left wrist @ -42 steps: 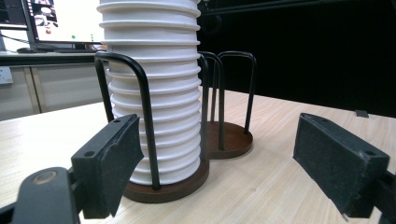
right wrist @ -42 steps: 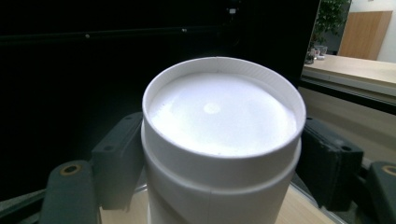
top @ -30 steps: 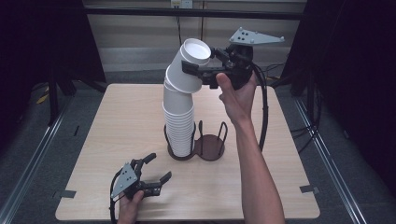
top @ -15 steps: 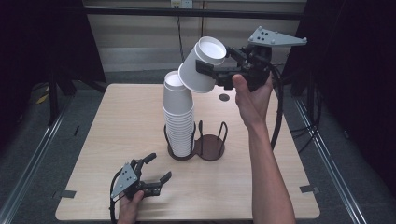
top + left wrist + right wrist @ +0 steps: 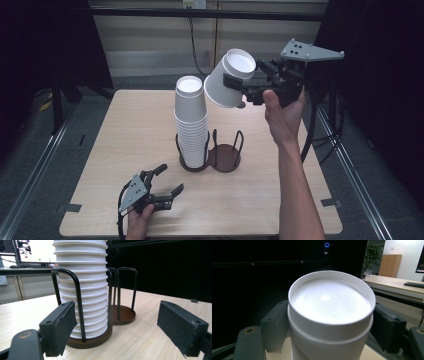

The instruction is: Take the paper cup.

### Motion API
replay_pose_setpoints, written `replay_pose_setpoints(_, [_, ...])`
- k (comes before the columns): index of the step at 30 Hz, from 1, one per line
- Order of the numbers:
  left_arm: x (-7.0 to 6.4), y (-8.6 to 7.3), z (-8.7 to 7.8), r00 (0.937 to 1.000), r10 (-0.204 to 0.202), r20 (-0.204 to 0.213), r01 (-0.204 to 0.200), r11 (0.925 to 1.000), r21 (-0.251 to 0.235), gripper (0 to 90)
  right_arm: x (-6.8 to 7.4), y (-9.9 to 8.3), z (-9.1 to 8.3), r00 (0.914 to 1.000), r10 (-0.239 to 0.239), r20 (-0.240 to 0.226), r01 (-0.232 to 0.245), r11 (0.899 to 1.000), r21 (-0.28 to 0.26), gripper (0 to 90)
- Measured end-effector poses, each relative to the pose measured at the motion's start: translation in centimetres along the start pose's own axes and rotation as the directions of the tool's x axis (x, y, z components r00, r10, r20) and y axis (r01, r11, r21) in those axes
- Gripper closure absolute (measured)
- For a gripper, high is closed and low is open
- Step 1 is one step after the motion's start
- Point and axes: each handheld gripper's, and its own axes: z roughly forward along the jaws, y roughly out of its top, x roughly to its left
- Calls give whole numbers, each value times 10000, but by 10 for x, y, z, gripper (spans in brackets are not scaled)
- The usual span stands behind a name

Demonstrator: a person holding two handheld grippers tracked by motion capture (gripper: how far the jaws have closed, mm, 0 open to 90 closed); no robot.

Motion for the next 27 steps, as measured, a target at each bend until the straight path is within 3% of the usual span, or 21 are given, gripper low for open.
replay_pose_setpoints(19, [0, 0, -1, 9999, 131, -109, -130, 9999, 65, 155, -7, -49, -13, 9993, 344, 129, -350, 9979, 539, 233])
replay_pose_setpoints(25, [1, 2, 0, 9996, -272, -64, 274, 9992, 288, 154, -5, -67, -14, 9989, 470, 62, -473, 9965, 693, 233])
replay_pose_setpoints(27, [1, 5, -2, 9984, -512, 224, 507, 9985, 216, 154, -4, -72, -14, 9988, 483, 82, -488, 9959, 760, 233])
